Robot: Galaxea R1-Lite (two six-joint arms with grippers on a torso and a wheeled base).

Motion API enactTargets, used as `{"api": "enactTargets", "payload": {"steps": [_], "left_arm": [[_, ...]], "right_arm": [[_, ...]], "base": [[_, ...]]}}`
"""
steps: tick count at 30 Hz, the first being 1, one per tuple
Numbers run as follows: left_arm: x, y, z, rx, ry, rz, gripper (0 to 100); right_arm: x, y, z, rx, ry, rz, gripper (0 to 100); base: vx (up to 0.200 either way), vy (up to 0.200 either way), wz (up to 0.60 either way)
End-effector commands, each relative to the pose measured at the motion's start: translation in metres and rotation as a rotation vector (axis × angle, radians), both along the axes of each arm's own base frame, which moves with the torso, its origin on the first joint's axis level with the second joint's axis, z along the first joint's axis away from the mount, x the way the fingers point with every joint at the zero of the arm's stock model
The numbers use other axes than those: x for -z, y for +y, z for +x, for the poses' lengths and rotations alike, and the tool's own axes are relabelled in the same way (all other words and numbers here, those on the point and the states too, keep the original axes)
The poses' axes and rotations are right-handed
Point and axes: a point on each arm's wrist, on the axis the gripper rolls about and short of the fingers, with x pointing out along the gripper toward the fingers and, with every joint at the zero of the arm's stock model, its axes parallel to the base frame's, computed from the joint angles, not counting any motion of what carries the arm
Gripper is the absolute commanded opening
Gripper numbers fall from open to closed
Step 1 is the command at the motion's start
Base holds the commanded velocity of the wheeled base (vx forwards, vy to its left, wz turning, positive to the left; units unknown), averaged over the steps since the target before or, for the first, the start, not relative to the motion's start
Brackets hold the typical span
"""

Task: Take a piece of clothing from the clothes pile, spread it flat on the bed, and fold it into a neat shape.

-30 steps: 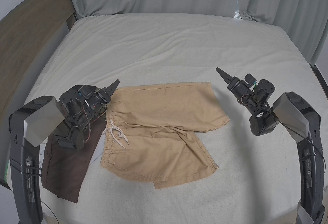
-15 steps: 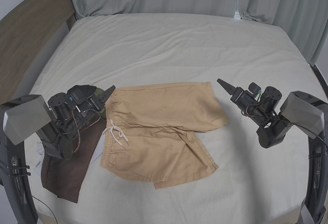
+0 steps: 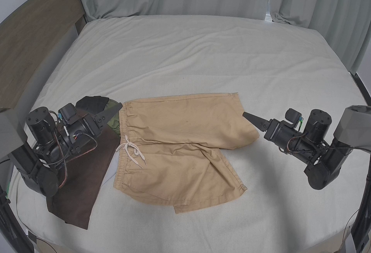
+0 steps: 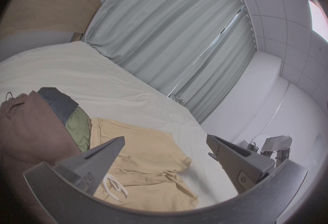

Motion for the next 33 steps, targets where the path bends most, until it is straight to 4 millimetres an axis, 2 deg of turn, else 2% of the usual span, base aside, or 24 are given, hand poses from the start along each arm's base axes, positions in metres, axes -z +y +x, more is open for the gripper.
{"api": "enactTargets", "payload": {"steps": [1, 5, 12, 23, 31, 33], "left_arm": [[-0.016, 0.003, -0.020, -0.004, -0.049, 0.024, 100], [-0.008, 0.004, -0.029, -0.004, -0.025, 0.054, 100], [-0.001, 0.006, -0.030, 0.001, -0.044, 0.131, 100], [0.024, 0.021, -0.055, 0.060, -0.044, 0.329, 100], [0.028, 0.022, -0.058, 0.063, -0.034, 0.347, 100], [0.029, 0.020, -0.061, 0.081, -0.036, 0.351, 100]], "right_arm": [[-0.017, 0.004, -0.028, -0.039, -0.011, -0.004, 100], [-0.014, 0.002, -0.037, -0.042, 0.007, -0.023, 100], [-0.007, 0.000, -0.042, -0.042, 0.036, -0.041, 100], [0.015, -0.004, -0.045, -0.039, 0.077, -0.121, 100], [0.022, -0.004, -0.050, -0.051, 0.106, -0.137, 100], [0.027, -0.006, -0.058, -0.090, 0.128, -0.158, 100]], "base": [[0.000, 0.000, 0.00], [0.000, 0.000, 0.00], [0.000, 0.000, 0.00], [0.000, 0.000, 0.00], [0.000, 0.000, 0.00], [0.000, 0.000, 0.00]]}}
